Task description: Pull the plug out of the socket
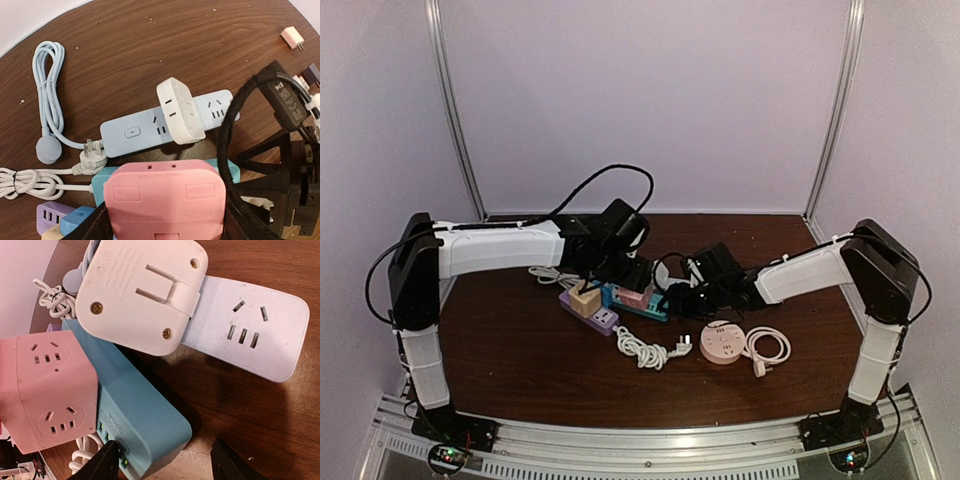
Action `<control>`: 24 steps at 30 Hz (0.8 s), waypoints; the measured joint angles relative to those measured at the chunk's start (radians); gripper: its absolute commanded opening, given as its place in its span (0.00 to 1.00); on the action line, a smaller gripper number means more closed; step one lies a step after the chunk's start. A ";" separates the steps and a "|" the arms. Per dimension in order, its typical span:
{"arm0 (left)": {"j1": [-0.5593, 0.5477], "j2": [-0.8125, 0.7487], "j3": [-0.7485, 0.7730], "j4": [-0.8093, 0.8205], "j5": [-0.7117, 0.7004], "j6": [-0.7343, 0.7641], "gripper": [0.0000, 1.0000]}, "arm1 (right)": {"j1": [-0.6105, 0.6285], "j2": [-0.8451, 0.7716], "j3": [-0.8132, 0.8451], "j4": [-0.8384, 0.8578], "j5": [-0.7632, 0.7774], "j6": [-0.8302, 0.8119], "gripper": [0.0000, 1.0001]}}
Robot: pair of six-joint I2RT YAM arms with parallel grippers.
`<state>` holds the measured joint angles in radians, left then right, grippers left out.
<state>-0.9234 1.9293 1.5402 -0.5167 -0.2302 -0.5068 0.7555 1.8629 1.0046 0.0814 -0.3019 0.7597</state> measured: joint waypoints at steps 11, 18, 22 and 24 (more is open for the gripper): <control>0.000 -0.073 -0.122 0.087 0.027 -0.008 0.31 | 0.045 0.074 0.084 -0.007 0.078 0.045 0.61; -0.008 -0.142 -0.142 0.213 0.063 -0.008 0.30 | 0.045 0.088 0.084 0.007 0.080 0.078 0.58; -0.010 -0.182 -0.150 0.242 0.061 -0.008 0.29 | 0.045 0.088 0.084 0.009 0.079 0.084 0.59; -0.010 -0.190 -0.155 0.245 0.046 -0.009 0.29 | 0.045 0.088 0.084 0.009 0.079 0.085 0.61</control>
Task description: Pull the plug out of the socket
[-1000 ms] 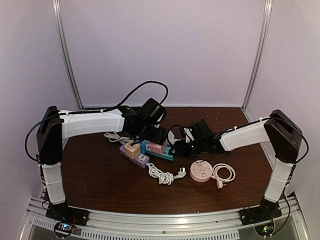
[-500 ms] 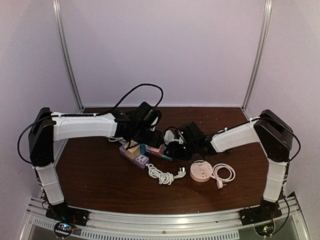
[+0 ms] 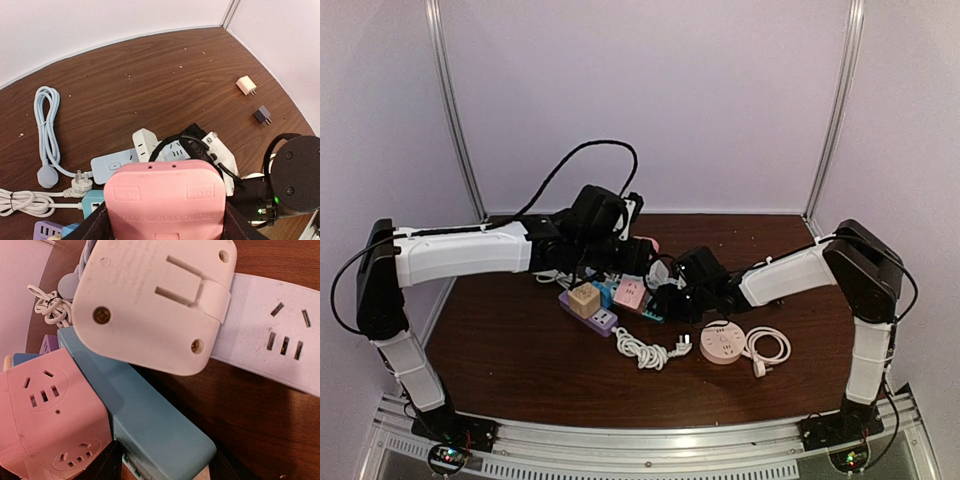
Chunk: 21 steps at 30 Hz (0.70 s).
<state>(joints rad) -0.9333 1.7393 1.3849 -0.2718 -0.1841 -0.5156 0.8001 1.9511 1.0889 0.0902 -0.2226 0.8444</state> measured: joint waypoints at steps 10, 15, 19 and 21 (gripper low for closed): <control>0.033 -0.072 -0.056 -0.074 -0.072 -0.048 0.30 | -0.028 -0.018 -0.009 -0.016 0.014 -0.009 0.72; 0.092 -0.198 -0.124 -0.119 -0.105 -0.095 0.31 | -0.032 -0.040 -0.012 -0.047 0.024 -0.029 0.73; 0.175 -0.321 -0.211 -0.152 -0.122 -0.149 0.30 | -0.032 -0.068 -0.011 -0.082 0.042 -0.061 0.73; 0.232 -0.378 -0.268 -0.174 -0.126 -0.178 0.30 | -0.032 -0.090 -0.011 -0.106 0.054 -0.080 0.73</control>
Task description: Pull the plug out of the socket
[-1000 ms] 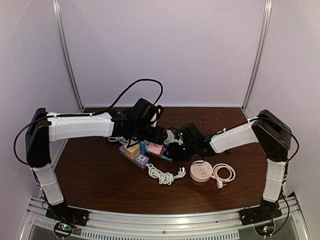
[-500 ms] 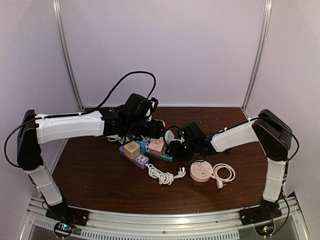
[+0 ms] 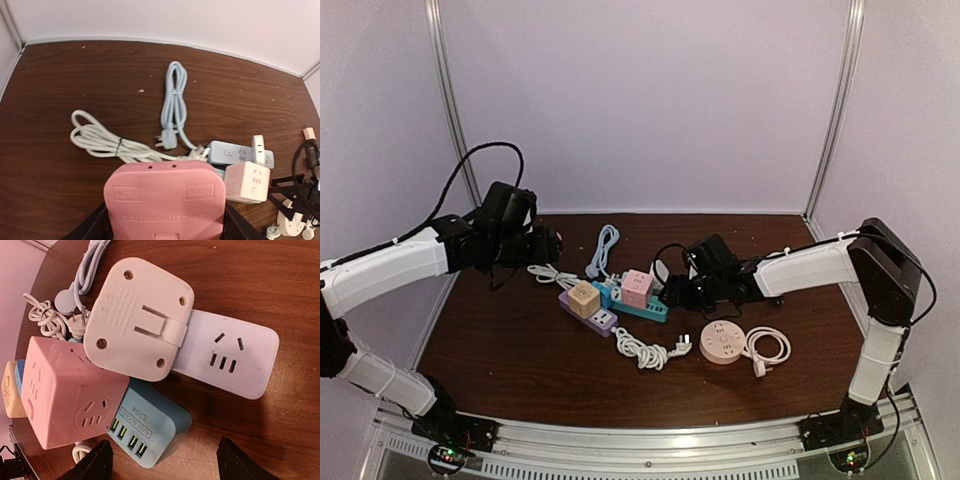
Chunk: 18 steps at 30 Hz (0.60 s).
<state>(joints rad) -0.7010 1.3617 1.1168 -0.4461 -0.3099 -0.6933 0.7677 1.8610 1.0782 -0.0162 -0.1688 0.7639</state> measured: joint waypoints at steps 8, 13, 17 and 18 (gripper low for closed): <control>0.298 -0.098 -0.191 -0.111 0.084 -0.084 0.30 | 0.000 -0.086 0.019 -0.090 0.059 -0.081 0.74; 0.465 -0.070 -0.290 -0.145 0.224 -0.087 0.30 | 0.000 -0.130 0.031 -0.135 0.079 -0.128 0.75; 0.518 0.011 -0.305 -0.153 0.317 -0.058 0.30 | 0.000 -0.155 0.031 -0.158 0.085 -0.155 0.75; 0.522 0.036 -0.305 -0.153 0.335 -0.050 0.30 | 0.000 -0.157 0.031 -0.161 0.085 -0.160 0.75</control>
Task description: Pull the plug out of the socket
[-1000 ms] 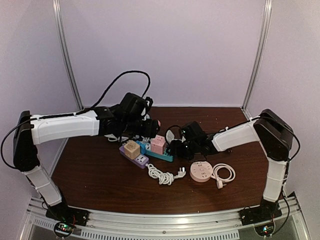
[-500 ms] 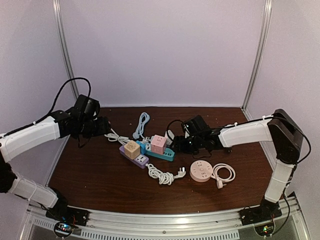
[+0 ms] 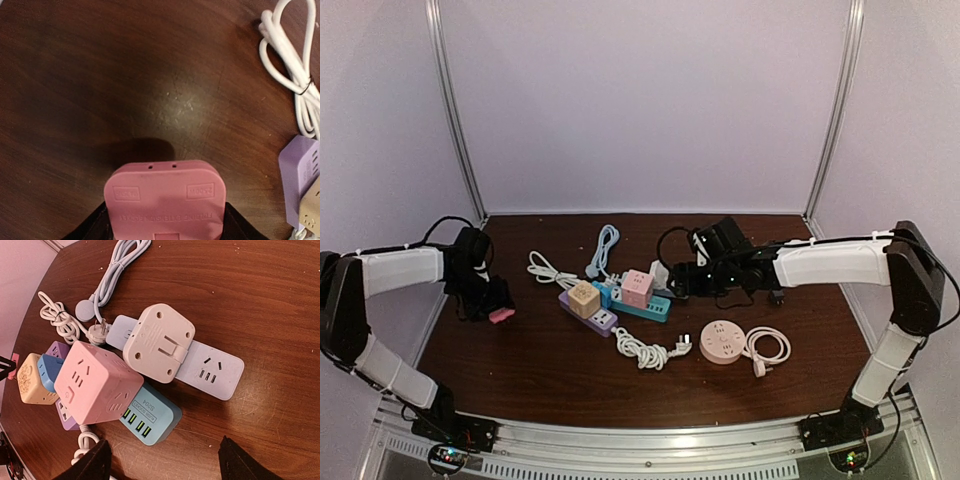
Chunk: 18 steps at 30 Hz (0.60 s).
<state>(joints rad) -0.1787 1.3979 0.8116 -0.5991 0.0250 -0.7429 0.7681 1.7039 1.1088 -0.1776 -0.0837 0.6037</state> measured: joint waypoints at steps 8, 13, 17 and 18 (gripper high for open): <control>0.003 0.106 -0.001 0.018 0.035 0.036 0.33 | 0.000 0.000 0.003 -0.026 0.016 -0.028 0.77; 0.003 0.129 -0.006 0.048 0.018 0.045 0.34 | 0.000 0.012 0.079 -0.062 0.038 -0.040 0.78; 0.003 0.145 -0.006 0.085 -0.017 0.047 0.39 | 0.000 0.054 0.166 -0.067 0.060 -0.051 0.78; 0.003 0.148 -0.008 0.098 -0.028 0.047 0.42 | 0.000 0.070 0.188 -0.070 0.067 -0.053 0.79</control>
<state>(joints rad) -0.1757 1.5463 0.8040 -0.5007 -0.0032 -0.6956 0.7677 1.7737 1.2964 -0.2478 -0.0166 0.5507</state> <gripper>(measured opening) 0.686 0.780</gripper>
